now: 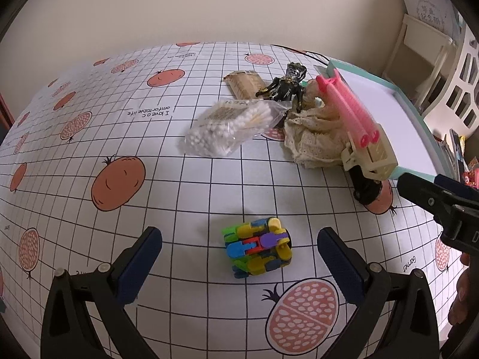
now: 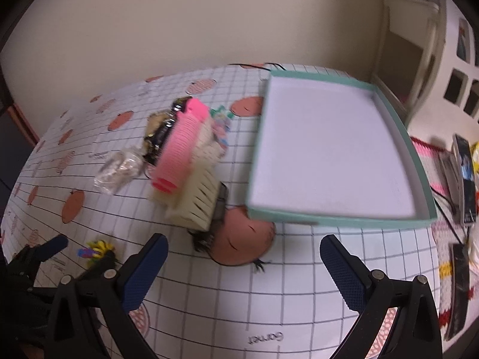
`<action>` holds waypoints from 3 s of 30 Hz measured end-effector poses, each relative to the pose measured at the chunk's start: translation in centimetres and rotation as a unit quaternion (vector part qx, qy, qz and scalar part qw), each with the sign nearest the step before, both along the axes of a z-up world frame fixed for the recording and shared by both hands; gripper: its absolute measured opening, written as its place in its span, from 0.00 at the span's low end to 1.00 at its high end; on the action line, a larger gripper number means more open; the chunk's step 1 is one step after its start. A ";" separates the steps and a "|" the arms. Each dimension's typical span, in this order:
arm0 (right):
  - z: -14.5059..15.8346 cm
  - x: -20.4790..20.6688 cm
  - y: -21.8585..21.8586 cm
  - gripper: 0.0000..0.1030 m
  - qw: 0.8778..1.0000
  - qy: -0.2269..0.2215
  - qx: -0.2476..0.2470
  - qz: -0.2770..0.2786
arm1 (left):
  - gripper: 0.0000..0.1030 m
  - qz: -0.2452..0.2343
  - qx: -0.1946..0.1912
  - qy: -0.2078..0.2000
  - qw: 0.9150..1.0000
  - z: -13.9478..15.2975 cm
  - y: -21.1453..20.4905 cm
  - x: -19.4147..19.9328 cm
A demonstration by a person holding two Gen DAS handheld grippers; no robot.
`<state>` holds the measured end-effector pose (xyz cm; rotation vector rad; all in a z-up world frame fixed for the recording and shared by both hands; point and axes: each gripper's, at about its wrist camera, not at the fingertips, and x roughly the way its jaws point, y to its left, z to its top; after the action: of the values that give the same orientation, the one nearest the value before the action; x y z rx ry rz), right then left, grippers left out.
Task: Organize objects
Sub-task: 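Move the right tool toward the pink hair curler beside the cream clip, then grasp the pink curler with the right tool while the left tool grasps the colorful block toy, then carry the pink curler and block toy over the white tray with both tools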
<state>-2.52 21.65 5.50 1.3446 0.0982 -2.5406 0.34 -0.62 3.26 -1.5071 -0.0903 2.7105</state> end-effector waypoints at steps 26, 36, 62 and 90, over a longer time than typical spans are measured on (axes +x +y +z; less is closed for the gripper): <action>1.7 -4.6 -7.1 0.74 0.997 0.022 0.031 0.064 | 0.85 0.002 0.004 -0.016 1.000 -1.2 -0.5 -0.9; 0.5 -5.2 -7.2 0.47 0.997 0.004 0.034 0.069 | 0.65 -0.012 0.009 -0.021 1.000 -1.8 0.0 -0.9; 1.9 -5.7 -5.9 0.30 0.998 0.006 -0.016 0.055 | 0.46 -0.021 0.029 0.007 0.999 -0.6 -0.2 -2.1; 8.7 -10.8 6.5 0.30 0.987 0.092 -0.067 -0.110 | 0.46 -0.021 0.098 0.113 0.989 11.0 8.6 -13.3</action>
<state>-13.31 28.13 14.20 1.1254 -0.1939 -2.7927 -12.98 8.02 14.28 -1.1310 -0.3036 2.7231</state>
